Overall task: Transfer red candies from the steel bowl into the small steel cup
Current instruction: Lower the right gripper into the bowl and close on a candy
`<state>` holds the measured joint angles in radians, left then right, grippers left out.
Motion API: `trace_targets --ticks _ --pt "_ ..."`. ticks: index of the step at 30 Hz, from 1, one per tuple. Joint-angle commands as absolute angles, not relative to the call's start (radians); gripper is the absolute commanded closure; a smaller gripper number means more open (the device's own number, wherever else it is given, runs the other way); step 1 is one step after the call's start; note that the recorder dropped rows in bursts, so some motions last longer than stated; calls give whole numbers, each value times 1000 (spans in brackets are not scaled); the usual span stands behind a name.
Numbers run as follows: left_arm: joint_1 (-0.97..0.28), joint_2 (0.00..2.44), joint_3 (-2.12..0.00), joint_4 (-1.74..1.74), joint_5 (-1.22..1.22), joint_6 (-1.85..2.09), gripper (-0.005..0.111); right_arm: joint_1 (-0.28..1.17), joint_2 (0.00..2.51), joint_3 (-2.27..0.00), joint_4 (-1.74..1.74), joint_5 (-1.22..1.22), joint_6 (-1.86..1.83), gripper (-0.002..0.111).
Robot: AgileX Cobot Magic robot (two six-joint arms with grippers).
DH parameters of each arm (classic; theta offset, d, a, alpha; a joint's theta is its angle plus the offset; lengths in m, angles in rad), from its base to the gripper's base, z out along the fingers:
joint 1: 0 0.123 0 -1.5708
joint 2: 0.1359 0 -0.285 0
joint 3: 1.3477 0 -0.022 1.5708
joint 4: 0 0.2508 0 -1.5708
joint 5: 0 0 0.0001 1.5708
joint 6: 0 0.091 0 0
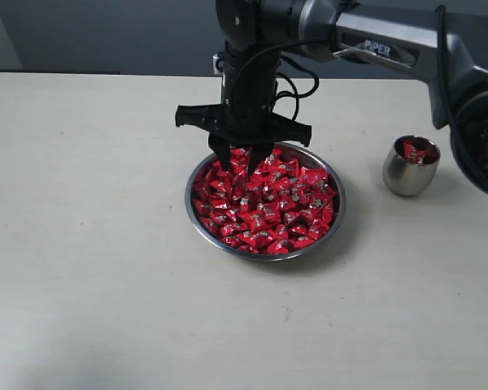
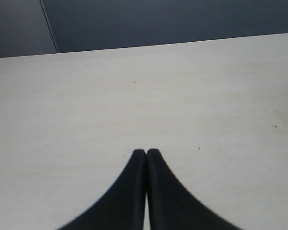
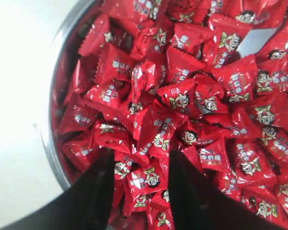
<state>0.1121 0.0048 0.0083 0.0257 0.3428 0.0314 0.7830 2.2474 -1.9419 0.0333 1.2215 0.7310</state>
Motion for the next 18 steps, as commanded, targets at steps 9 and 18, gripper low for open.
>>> trace_targets --ticks 9,18 --pt "108 0 0 27 334 29 106 769 2324 -1963 116 1221 797 71" --pt "108 0 0 27 334 29 106 758 2332 -2017 105 1221 811 71"
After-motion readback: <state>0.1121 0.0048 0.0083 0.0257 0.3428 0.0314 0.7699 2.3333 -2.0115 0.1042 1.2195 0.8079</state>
